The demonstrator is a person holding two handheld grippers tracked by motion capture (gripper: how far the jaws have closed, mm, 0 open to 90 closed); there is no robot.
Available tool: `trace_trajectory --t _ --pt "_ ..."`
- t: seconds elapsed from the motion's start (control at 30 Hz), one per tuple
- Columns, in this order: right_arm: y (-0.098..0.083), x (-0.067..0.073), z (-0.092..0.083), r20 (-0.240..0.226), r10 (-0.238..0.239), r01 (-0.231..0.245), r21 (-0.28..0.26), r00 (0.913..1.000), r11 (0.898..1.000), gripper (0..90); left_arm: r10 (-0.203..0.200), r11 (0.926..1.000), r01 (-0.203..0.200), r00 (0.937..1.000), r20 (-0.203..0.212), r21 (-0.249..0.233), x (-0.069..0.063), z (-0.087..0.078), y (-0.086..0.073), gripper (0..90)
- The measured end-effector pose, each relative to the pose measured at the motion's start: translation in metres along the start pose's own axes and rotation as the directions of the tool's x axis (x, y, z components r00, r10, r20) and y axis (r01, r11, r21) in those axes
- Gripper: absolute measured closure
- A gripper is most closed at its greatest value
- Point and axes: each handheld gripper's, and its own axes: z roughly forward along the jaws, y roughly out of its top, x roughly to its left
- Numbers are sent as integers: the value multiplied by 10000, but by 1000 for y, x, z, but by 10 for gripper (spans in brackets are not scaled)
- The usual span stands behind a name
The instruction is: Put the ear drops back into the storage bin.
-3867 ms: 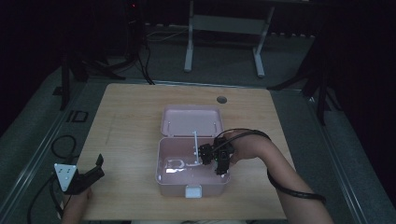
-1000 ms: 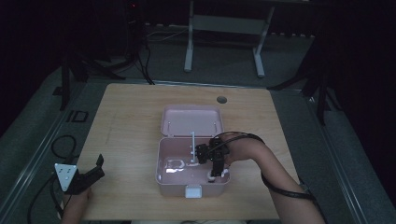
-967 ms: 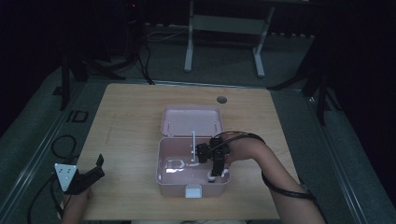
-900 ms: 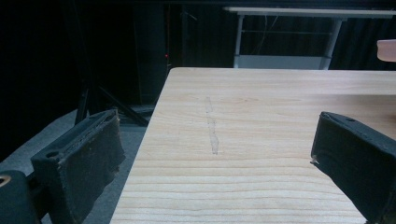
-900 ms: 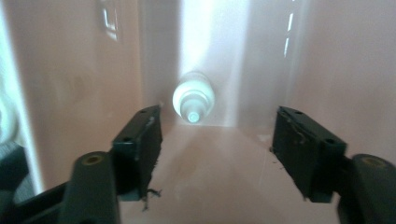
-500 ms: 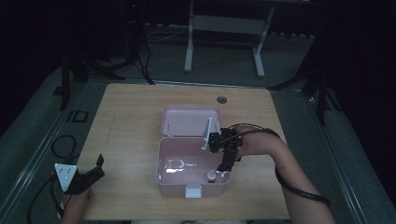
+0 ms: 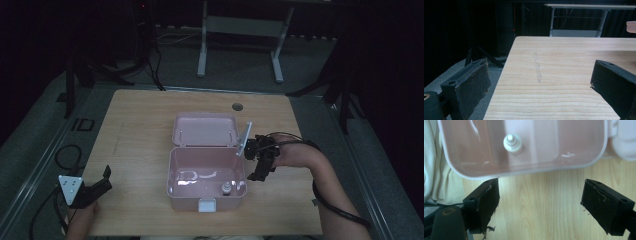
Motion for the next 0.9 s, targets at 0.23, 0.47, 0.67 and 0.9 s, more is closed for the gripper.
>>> trace_trajectory --t 0.23,0.47,0.67,0.9 --pt "-21 -3 14 -98 396 -397 -91 9992 9992 149 3 10000 -3 10000 10 -1 0 0 0 24" --pt "-48 -9 37 -254 1021 -1039 -826 9944 9912 149 0 10000 0 10000 17 13 0 0 0 24" --pt "-71 -12 63 -217 1763 -1776 -1010 9841 9789 149 4 10000 -4 10000 25 8 0 0 0 24" --pt "-97 -11 84 36 2549 -2519 -1406 9670 9575 149 -23 10000 23 10000 3 2 0 0 0 24"
